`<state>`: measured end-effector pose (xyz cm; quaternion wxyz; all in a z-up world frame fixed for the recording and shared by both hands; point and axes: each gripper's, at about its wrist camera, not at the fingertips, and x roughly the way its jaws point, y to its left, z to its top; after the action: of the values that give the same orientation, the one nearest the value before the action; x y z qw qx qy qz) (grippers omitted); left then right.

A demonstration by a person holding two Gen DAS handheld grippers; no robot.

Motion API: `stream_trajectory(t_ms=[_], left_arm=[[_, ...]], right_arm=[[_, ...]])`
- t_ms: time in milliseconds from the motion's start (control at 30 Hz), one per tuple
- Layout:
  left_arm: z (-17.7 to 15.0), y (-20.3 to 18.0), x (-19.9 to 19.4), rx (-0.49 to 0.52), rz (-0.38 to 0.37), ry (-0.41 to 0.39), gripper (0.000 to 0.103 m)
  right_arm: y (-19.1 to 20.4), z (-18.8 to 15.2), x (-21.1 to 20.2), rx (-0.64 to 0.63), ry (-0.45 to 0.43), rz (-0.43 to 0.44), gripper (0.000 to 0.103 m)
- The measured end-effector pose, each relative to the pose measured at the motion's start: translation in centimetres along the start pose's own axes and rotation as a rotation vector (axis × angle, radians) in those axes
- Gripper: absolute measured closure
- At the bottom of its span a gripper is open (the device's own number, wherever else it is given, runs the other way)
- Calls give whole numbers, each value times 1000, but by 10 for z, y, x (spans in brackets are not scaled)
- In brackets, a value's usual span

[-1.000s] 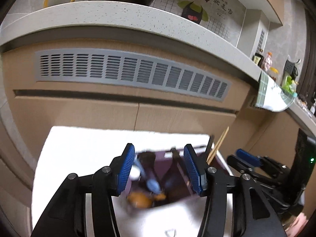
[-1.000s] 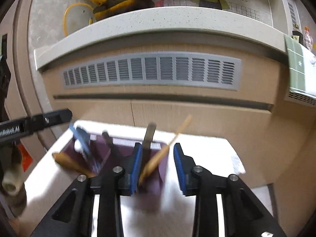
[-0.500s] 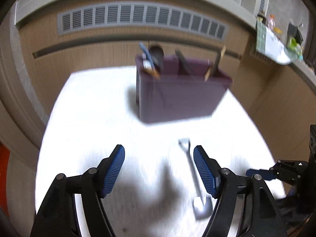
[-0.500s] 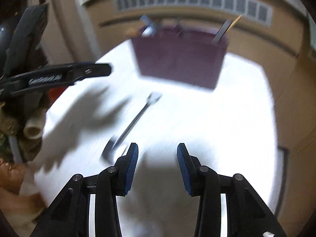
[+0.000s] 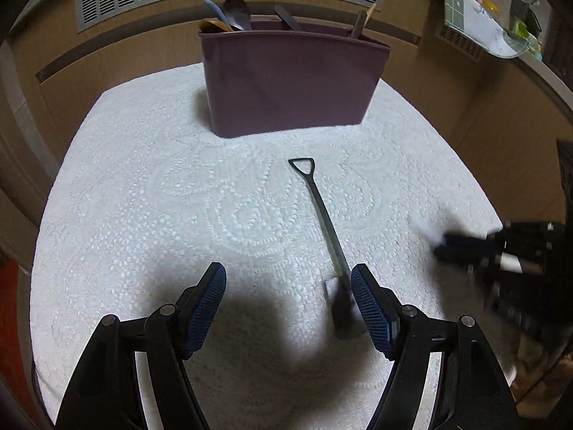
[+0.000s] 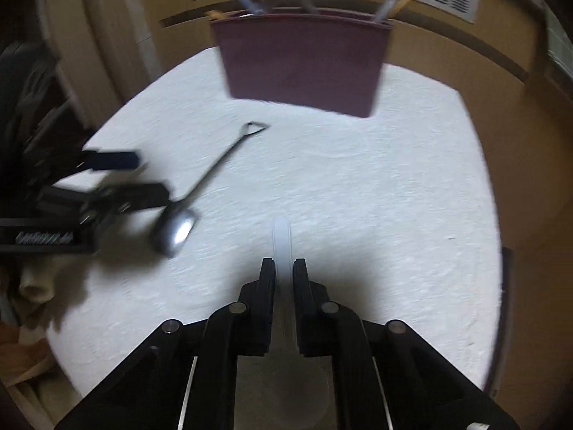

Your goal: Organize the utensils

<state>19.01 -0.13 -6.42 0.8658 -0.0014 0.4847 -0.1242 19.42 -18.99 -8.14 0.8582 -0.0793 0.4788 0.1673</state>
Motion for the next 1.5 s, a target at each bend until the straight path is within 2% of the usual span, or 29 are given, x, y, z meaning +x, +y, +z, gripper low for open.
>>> stream_trajectory(t_ms=[67,167,200,233,267,300,433,567,667,767,933,1033,1133,1167,1300,1400,1500], left_arm=[[4,-5,4,10,2,10,30],[14,-12,9,35,7,11,30],[20,-16,11,50,10,7,30],[26,-19,14,65,14,5,30],[32,-21,17,79,17,3,28],[38,-24,21,93,17,3,26],[68,-30,50,148,54,19,25],[86,-19,71,158,181,12,23],[84,4,63,132,262,11,23],[67,33,47,100,313,29,23],[28,66,13,59,314,70,21],[2,72,-5,82,270,112,21],[-19,60,-26,139,152,139,20],[-24,53,-36,175,102,137,20],[-28,19,-52,325,7,112,20],[-26,-6,-42,431,-12,123,20],[-23,-21,-19,500,40,148,20]], right_arm=[[-19,2,2,60,-1,-22,92],[-37,-1,-2,126,-6,6,84],[-40,-2,-4,143,-11,15,72],[-41,-5,-6,158,-19,21,63],[-41,-7,-8,168,-29,26,46],[-40,-9,-11,173,-37,29,37],[-34,-13,-14,164,-49,17,34],[-30,-15,-16,157,-57,-13,22],[-32,-14,-10,163,-53,-17,20],[-34,-13,-6,168,-42,-16,19],[-27,-10,-6,144,-38,-23,19],[-24,-9,-6,135,-36,-28,19],[-24,-8,-6,134,-33,-30,19],[-24,-8,-5,133,-32,-30,19],[-22,-7,-5,125,-30,-36,19],[-20,-7,-8,115,-42,-33,20],[-18,-6,-13,101,-45,3,20]])
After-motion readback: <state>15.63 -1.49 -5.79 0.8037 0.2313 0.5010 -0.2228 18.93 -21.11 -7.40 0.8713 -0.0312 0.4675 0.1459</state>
